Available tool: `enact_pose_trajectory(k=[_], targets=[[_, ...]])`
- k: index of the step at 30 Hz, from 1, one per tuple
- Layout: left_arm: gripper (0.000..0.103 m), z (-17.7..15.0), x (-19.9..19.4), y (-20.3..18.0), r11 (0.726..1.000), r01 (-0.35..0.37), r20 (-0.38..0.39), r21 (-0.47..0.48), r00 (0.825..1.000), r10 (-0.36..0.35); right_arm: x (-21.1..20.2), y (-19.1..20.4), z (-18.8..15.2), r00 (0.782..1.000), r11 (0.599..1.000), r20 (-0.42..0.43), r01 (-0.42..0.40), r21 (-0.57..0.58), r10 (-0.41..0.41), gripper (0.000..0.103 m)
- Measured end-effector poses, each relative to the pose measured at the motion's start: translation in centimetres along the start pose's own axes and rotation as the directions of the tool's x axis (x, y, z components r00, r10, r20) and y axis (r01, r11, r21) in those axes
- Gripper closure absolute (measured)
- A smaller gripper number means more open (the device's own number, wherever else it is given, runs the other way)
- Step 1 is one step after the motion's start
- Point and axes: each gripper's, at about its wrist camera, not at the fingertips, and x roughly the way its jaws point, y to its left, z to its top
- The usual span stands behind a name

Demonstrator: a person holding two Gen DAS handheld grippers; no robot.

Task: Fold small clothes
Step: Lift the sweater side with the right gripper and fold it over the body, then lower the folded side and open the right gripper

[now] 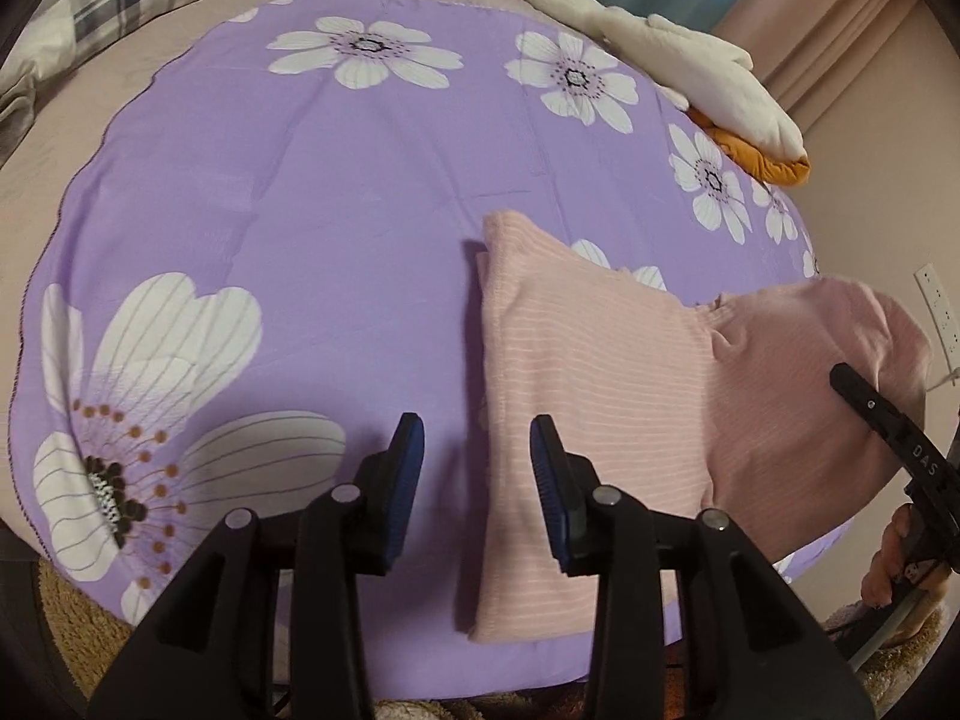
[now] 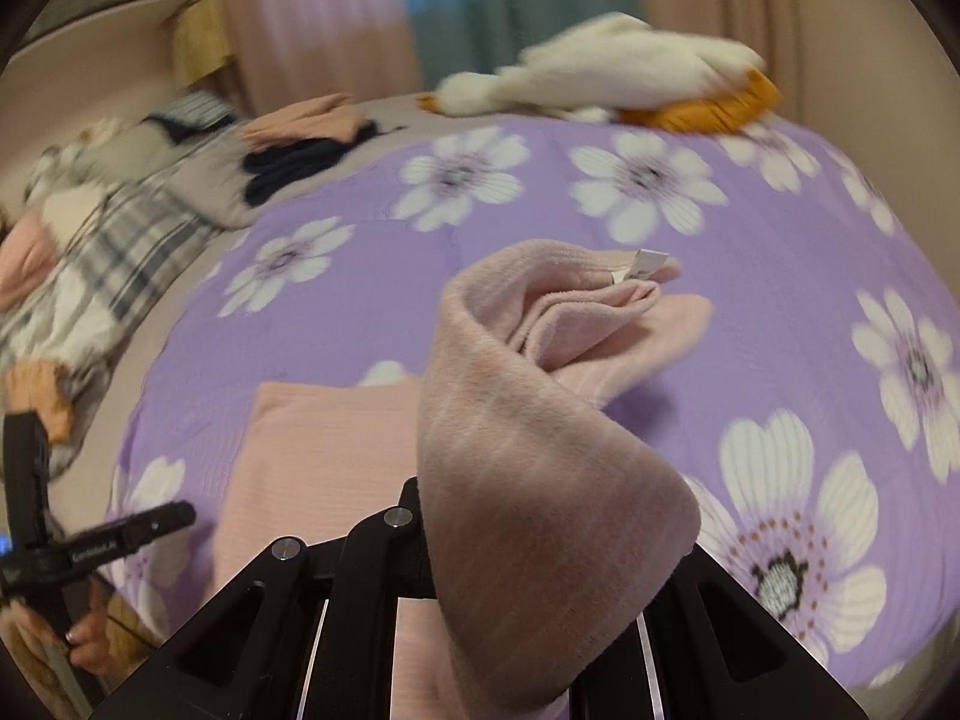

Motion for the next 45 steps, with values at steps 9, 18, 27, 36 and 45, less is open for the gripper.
enact_pose_trajectory(k=[9,18,27,36,45], targets=[[0.062,-0.4,-0.9,1.4,0.999,-0.016,0.004,-0.032,1.000,0.016,3.3,6.8,-1.2,0.988,0.977,-0.108,-0.128,-0.174,0.110,0.088],[0.059,-0.7,-1.0,1.7,0.999,-0.020,-0.007,-0.031,1.000,0.020,7.9,10.1,-4.5,0.958,0.956,-0.275,-0.151,-0.253,0.079,0.087],[0.058,-0.6,-1.1,1.2,0.999,0.024,-0.019,-0.025,1.000,-0.024,7.4,9.7,-4.7,0.932,0.951,-0.320,-0.240,-0.193,0.170,0.066],[0.044,0.6,-0.9,-0.3,0.979,0.202,-0.052,-0.016,0.978,-0.203,2.3,7.7,-3.8,0.897,0.915,-0.259,-0.393,-0.091,0.359,0.043],[0.041,1.3,1.0,-2.2,0.952,0.306,-0.141,-0.006,0.942,-0.304,1.8,4.2,-3.3,0.941,0.958,-0.188,-0.285,0.003,0.281,0.043]])
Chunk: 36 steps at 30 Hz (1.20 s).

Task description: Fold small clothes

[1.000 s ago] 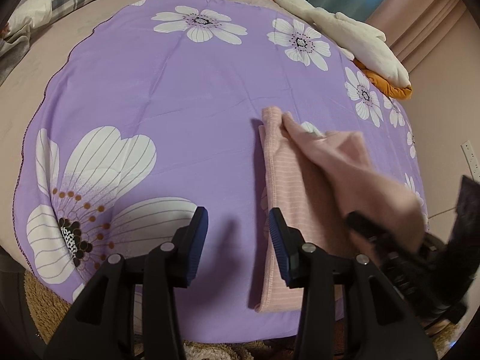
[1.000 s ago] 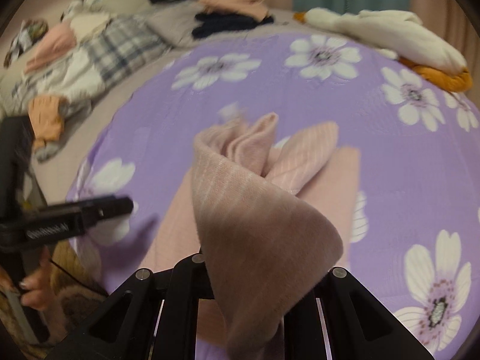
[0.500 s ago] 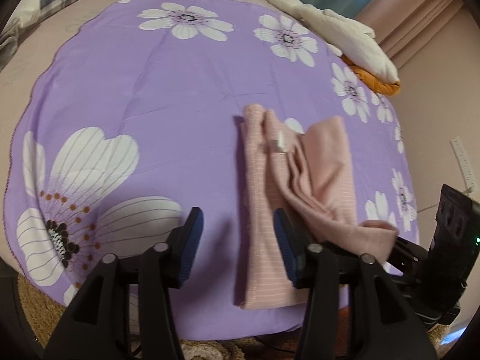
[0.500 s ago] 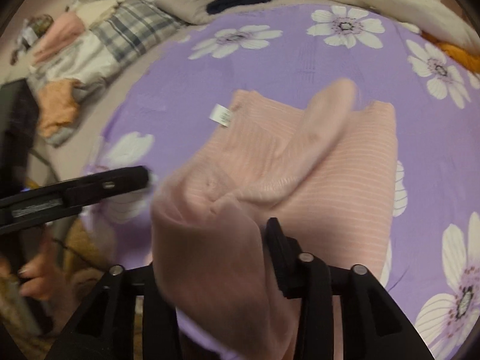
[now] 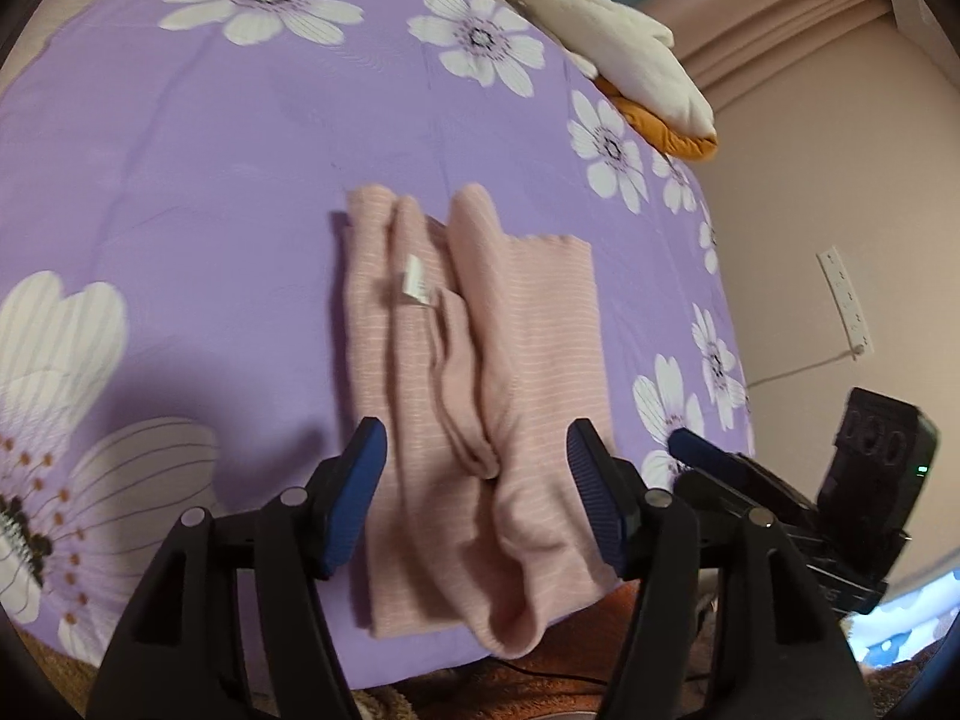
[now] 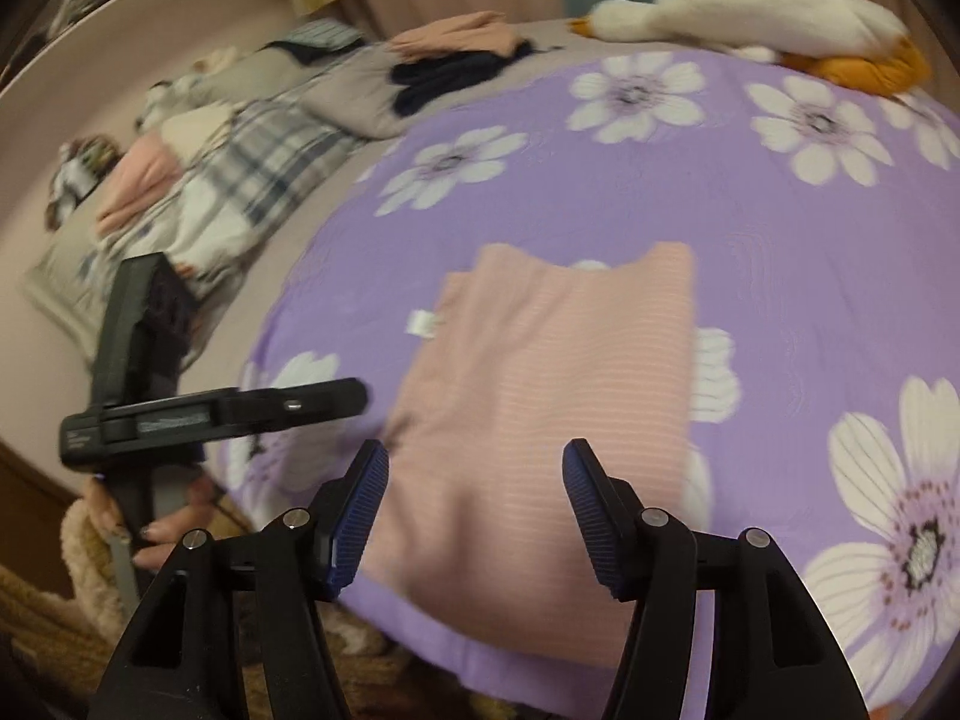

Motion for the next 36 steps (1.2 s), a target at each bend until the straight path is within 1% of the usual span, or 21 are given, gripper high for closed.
enact_pose_trajectory(k=[3,5,6,11,12,13,14,15,16,17,18,21,23,26,27,29,31,35,36], targets=[[0.041,0.3,1.2,-0.6,1.000,-0.011,-0.031,0.024,0.999,0.011,0.9,-0.8,-0.6,0.998,0.998,-0.025,0.056,0.021,-0.055,0.043],[0.041,0.5,2.0,-0.9,0.999,-0.025,-0.051,0.036,0.998,0.027,1.5,-1.2,-0.9,0.996,0.996,-0.035,0.082,0.024,-0.081,0.047],[0.041,0.6,2.3,-1.0,0.999,-0.032,-0.061,0.042,0.998,0.035,1.9,-1.5,-1.0,0.994,0.995,-0.050,0.094,0.029,-0.092,0.052],[0.043,1.0,4.1,-1.6,0.994,-0.074,-0.084,0.079,0.993,0.080,3.2,-2.3,-1.7,0.989,0.992,-0.097,0.114,0.058,-0.108,0.053],[0.045,1.0,4.4,-1.7,0.993,-0.077,-0.083,0.084,0.993,0.084,3.3,-2.4,-1.7,0.989,0.992,-0.099,0.115,0.060,-0.109,0.053],[0.053,1.0,4.7,-1.7,0.992,-0.087,-0.079,0.089,0.992,0.094,3.3,-2.5,-1.8,0.989,0.992,-0.100,0.113,0.064,-0.107,0.053],[0.060,1.0,4.9,-1.8,0.989,-0.108,-0.074,0.096,0.991,0.116,3.2,-2.6,-1.8,0.989,0.991,-0.101,0.112,0.067,-0.105,0.053],[0.074,1.0,5.1,-1.7,0.986,-0.134,-0.065,0.104,0.988,0.141,3.2,-2.6,-1.7,0.989,0.991,-0.101,0.111,0.070,-0.104,0.053],[0.079,1.0,5.3,-1.6,0.981,-0.159,-0.058,0.109,0.984,0.166,3.2,-2.7,-1.7,0.989,0.991,-0.101,0.111,0.073,-0.103,0.053],[0.081,1.0,5.3,-1.5,0.980,-0.169,-0.056,0.109,0.983,0.176,3.2,-2.7,-1.7,0.990,0.991,-0.100,0.110,0.075,-0.102,0.053],[0.089,1.0,5.2,-1.4,0.980,-0.169,-0.052,0.103,0.983,0.175,3.1,-2.8,-1.8,0.990,0.991,-0.100,0.109,0.077,-0.101,0.053],[0.091,0.9,3.7,-1.9,0.981,-0.163,-0.004,0.101,0.986,0.164,2.7,-2.8,-1.6,0.989,0.990,-0.099,0.118,0.082,-0.110,0.053],[0.091,1.0,2.5,-2.3,0.978,-0.175,0.034,0.115,0.985,0.172,2.3,-2.8,-1.5,0.990,0.990,-0.085,0.117,0.082,-0.110,0.053],[0.091,0.9,1.7,-2.3,0.969,-0.207,0.058,0.135,0.978,0.201,1.8,-2.6,-1.2,0.992,0.991,-0.069,0.112,0.076,-0.107,0.053],[0.091,0.9,1.8,-1.9,0.968,-0.216,0.059,0.132,0.976,0.210,1.9,-2.6,-1.2,0.992,0.991,-0.067,0.113,0.074,-0.108,0.053],[0.090,0.8,2.5,-0.6,0.963,-0.244,0.027,0.118,0.970,0.243,2.1,-2.7,-1.2,0.992,0.991,-0.074,0.111,0.075,-0.105,0.053],[0.090,0.5,3.2,0.3,0.960,-0.263,0.013,0.100,0.965,0.263,2.7,-2.9,-1.3,0.989,0.989,-0.096,0.121,0.083,-0.112,0.053],[0.084,0.2,3.8,1.4,0.966,-0.244,0.004,0.088,0.970,0.245,3.6,-3.3,-1.5,0.985,0.987,-0.127,0.129,0.100,-0.116,0.053],[0.080,0.2,3.8,1.5,0.966,-0.243,0.004,0.085,0.970,0.243,3.8,-3.4,-1.5,0.984,0.986,-0.132,0.131,0.107,-0.117,0.053]])
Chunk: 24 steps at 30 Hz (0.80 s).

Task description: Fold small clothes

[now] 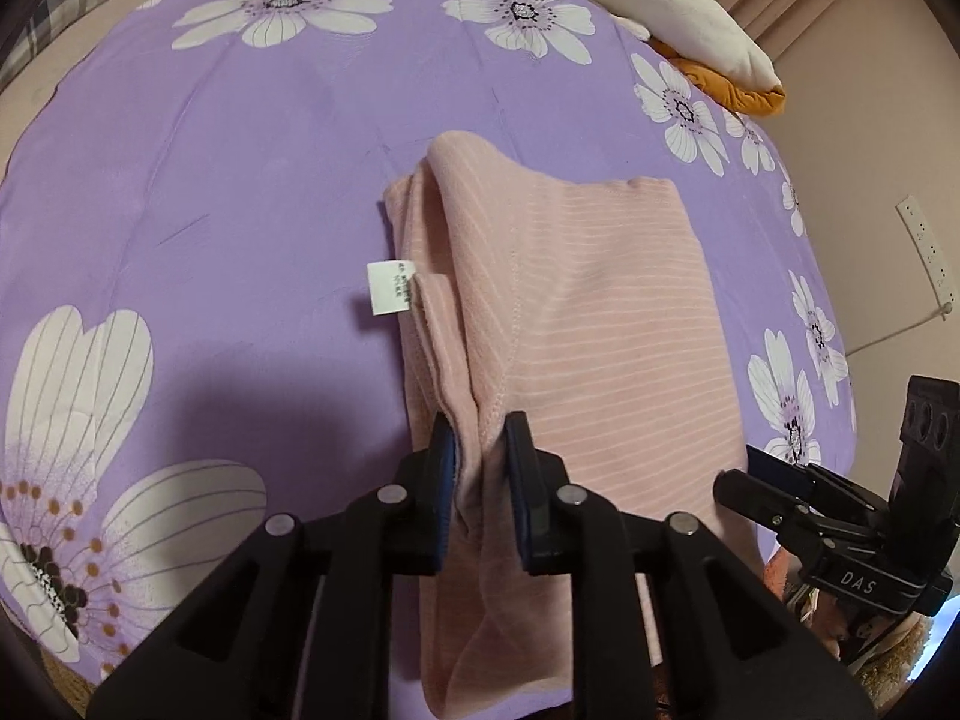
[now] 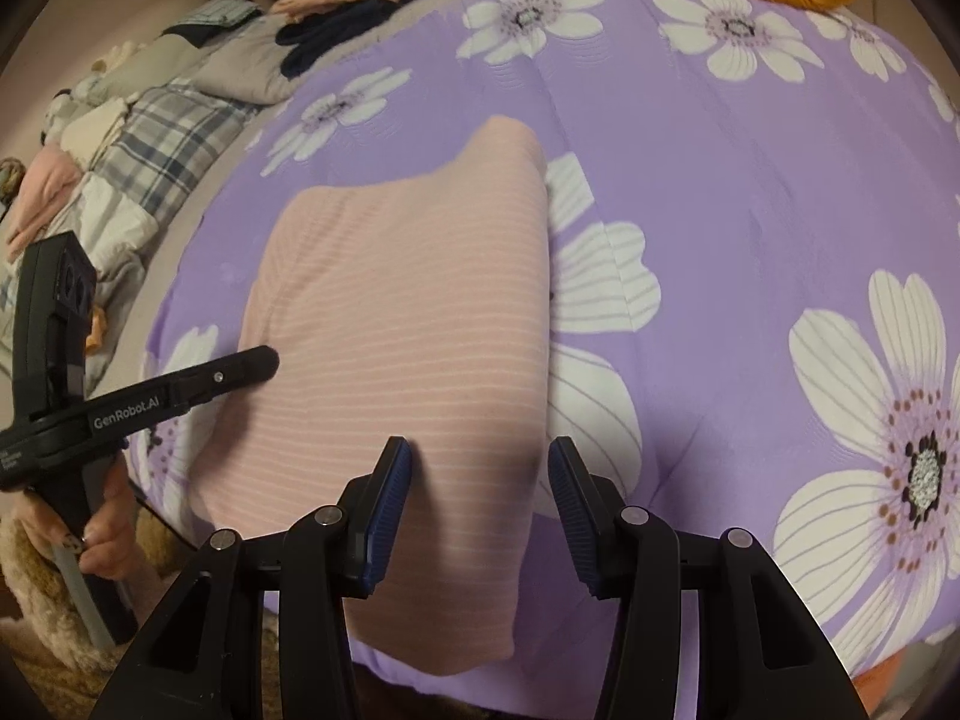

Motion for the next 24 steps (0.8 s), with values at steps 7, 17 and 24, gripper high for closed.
enact_pose_trajectory(k=[7,17,24], targets=[[0.040,0.2,-0.7,0.6,0.999,-0.041,0.019,-0.002,0.999,0.041,0.1,-0.2,0.1,1.000,1.000,-0.003,-0.016,0.027,0.016,0.049],[0.027,-0.2,1.8,0.7,0.997,0.068,-0.056,-0.019,0.996,-0.069,1.9,-0.5,1.1,0.997,0.996,0.002,-0.073,0.059,0.073,0.042],[0.048,-0.3,2.7,-0.1,0.989,0.140,-0.076,-0.041,0.987,-0.143,3.3,-1.0,1.6,0.991,0.988,-0.012,-0.129,0.079,0.131,0.046]])
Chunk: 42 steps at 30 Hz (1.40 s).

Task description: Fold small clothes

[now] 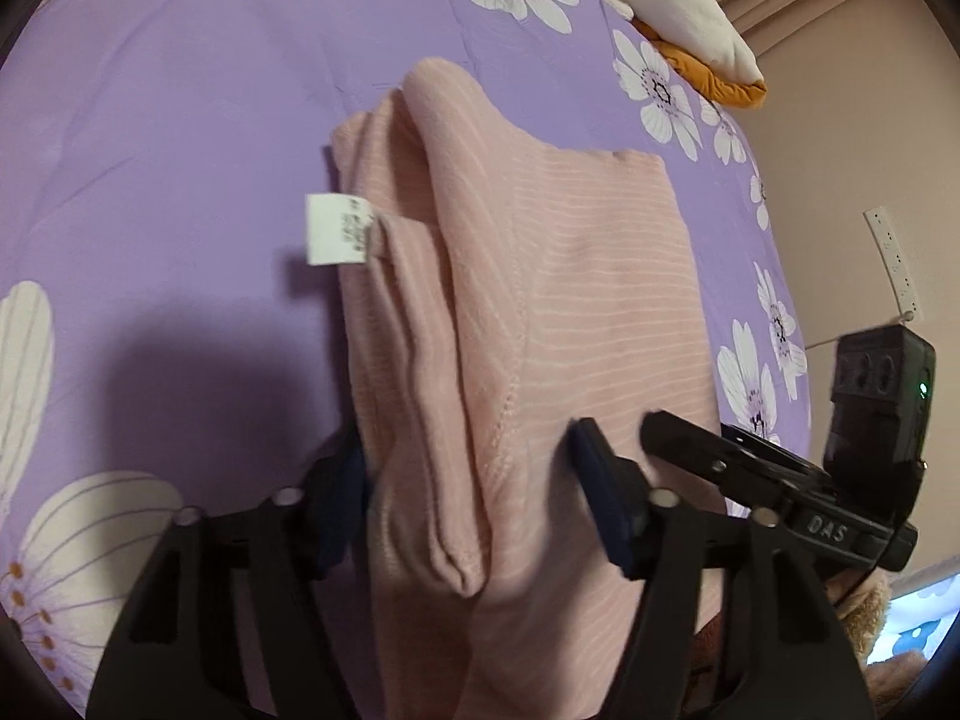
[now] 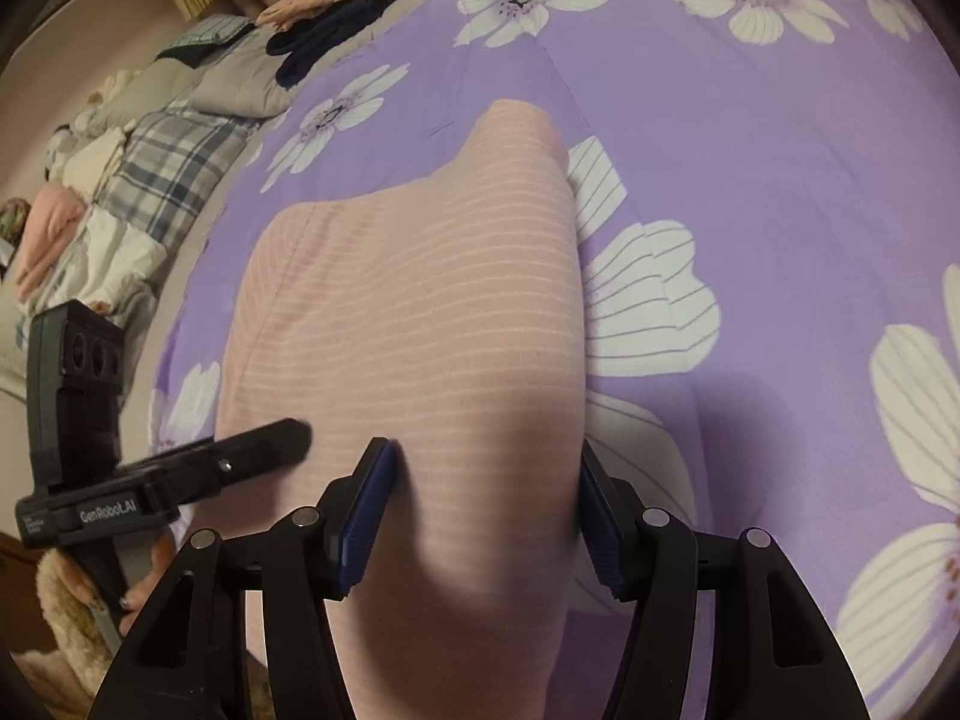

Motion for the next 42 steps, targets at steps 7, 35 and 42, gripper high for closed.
enact_pose_trajectory(k=[7,35,42], targets=[[0.067,-0.4,-1.3,-1.3,0.999,0.025,0.043,-0.034,0.999,-0.024,-1.4,0.9,-0.1,0.999,1.000,0.039,-0.025,-0.005,0.025,0.075],[0.067,7.9,3.0,-10.1,0.993,-0.005,0.130,0.117,0.992,-0.011,-5.8,-4.2,7.1,0.974,0.997,0.219,0.070,-0.016,-0.065,0.076],[0.065,8.2,6.2,-9.1,0.991,-0.074,0.082,0.113,0.994,0.065,-2.5,-5.7,7.2,0.984,0.995,0.146,0.104,0.005,-0.103,0.076]])
